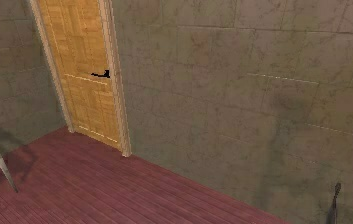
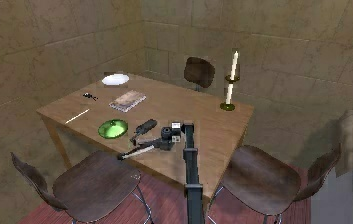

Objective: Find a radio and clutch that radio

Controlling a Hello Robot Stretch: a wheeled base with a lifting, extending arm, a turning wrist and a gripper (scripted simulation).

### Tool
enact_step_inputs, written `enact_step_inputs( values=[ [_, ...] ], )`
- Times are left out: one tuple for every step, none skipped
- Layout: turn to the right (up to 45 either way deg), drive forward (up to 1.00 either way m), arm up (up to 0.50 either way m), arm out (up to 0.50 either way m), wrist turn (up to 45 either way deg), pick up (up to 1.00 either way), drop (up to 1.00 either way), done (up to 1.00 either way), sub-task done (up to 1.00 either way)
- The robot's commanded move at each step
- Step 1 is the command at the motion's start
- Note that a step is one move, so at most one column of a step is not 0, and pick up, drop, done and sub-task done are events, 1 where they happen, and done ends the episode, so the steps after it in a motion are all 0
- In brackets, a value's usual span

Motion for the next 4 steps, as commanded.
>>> enact_step_inputs(
  values=[
    [0.0, 0.0, 0.1, 0.0, 0.0, 0.0, 0.0, 0.0, 0.0],
    [0.0, 0.0, -0.1, 0.0, 0.0, 0.0, 0.0, 0.0, 0.0],
    [0.0, 0.0, 0.1, 0.0, 0.0, 0.0, 0.0, 0.0, 0.0],
    [0.0, 0.0, 0.24, 0.0, 0.0, 0.0, 0.0, 0.0, 0.0]
  ],
)
